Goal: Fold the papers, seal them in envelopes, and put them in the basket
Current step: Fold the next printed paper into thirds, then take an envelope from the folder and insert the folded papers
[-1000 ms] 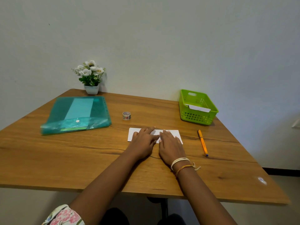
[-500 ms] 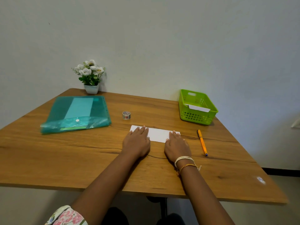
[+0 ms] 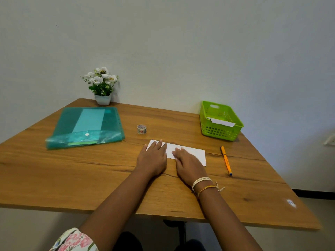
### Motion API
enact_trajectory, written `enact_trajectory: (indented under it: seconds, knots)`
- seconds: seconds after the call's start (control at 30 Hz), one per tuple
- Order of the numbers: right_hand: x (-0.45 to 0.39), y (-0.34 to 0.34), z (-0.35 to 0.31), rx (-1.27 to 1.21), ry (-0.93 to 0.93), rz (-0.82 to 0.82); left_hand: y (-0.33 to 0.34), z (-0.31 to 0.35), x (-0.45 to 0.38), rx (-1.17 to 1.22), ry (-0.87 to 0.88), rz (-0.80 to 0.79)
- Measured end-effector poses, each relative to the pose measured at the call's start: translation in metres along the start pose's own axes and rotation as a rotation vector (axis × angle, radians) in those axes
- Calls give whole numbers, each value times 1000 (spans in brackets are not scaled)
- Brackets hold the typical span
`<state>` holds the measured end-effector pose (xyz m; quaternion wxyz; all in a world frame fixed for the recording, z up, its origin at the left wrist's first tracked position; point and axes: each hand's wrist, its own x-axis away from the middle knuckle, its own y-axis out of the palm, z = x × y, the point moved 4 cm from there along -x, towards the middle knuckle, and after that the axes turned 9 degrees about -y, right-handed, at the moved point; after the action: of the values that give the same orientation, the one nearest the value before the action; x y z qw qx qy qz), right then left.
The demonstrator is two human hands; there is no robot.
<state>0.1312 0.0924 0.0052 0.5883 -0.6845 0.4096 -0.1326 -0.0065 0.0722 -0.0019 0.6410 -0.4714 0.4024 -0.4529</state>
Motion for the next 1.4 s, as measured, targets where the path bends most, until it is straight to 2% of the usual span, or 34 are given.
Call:
enact_trajectory:
  seconds: [0.2,0.33,0.4,0.5,0.67,0.77,0.87,1.27,1.4]
  knots:
    - [-11,3,18,116,203,-87,-4,0,1,79,12,31]
    - [-14,3,19,150,245,-103,-6,1,2,94,17,38]
    - [-13,2,16,145,224,-57,-8,0,4,104,34,33]
    - [-12,-4,5,119,109,97,-16,-12,7,85,22,74]
    - [-14,0,-24,64,-46,123,-42,-61,10,-66,-187,276]
    - [-19,5,-34,-4,-49,116,-44,-95,10,-118,-360,237]
    - [-25,9,-40,-29,-30,97,-38,-104,10,-97,-415,145]
    - [-27,10,-34,-101,23,132,-20,-25,17,-112,-65,124]
    - [-28,12,-32,-120,28,138,-22,-27,15,57,50,67]
